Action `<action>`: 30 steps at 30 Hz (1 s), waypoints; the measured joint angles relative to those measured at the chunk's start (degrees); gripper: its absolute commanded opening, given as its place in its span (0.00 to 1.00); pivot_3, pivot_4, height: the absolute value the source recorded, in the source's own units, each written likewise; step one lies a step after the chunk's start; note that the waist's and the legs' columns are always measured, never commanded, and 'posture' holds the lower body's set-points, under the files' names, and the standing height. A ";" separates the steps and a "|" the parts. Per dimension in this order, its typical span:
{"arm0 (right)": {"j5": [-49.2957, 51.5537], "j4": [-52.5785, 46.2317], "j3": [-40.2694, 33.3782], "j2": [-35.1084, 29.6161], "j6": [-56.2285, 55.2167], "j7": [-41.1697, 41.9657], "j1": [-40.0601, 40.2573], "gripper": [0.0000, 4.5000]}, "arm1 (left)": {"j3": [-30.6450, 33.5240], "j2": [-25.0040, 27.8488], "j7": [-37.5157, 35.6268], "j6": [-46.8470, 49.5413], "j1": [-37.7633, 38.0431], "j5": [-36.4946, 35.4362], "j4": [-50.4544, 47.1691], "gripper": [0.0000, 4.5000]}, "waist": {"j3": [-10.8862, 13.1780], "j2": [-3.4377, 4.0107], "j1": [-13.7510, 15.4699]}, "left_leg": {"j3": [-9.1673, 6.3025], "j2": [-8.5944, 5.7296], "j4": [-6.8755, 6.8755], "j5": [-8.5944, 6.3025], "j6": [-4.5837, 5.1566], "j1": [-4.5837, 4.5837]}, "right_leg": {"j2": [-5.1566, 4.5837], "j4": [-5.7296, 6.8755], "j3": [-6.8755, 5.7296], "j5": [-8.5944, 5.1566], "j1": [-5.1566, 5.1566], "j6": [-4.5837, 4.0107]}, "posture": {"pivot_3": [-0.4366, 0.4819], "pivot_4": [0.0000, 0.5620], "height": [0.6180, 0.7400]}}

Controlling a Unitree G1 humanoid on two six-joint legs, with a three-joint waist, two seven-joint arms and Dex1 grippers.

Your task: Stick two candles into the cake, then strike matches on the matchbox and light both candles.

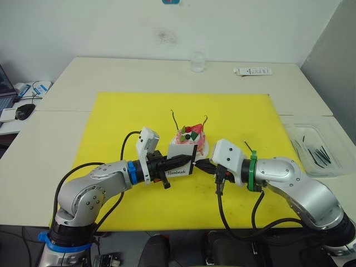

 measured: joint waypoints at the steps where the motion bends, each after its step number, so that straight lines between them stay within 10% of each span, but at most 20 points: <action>1: -0.23 0.51 0.36 0.20 -0.02 -0.04 -0.41 0.02 | 0.00 0.00 0.07 0.03 0.00 0.03 0.01 0.00 | 0.00 0.00 -0.02 | 0.01 0.00 0.00 0.00 0.00 0.00 | 0.00 0.00 0.00 0.00 0.00 0.00 | 0.48 0.27 1.00; 13: -3.60 4.44 4.57 -1.02 -2.53 4.01 -3.19 0.02 | 2.75 -0.89 1.93 2.05 -6.96 -3.88 0.92 0.00 | 0.02 -0.03 0.20 | -0.15 -0.01 0.08 0.00 0.00 -0.07 | 0.04 0.02 -0.15 0.02 0.00 0.03 | 0.48 0.27 1.00; 17: -2.63 3.74 4.36 -3.65 -2.64 7.28 -2.96 0.02 | 8.77 7.50 -0.95 -0.75 -17.12 -2.83 3.67 0.00 | 0.02 -0.03 -0.09 | -0.02 -0.03 0.06 0.00 0.00 -0.04 | 0.24 -0.01 0.01 0.02 -0.01 0.04 | 0.48 0.27 1.00; 30: 2.73 1.01 -5.88 0.06 4.77 3.84 -3.70 0.02 | 10.49 13.32 -4.64 0.98 -3.98 -3.71 1.80 0.00 | 0.03 -0.03 -0.05 | -0.05 0.04 0.03 0.00 0.00 -0.13 | -0.04 0.00 -0.07 0.00 -0.11 0.06 | 0.48 0.27 1.00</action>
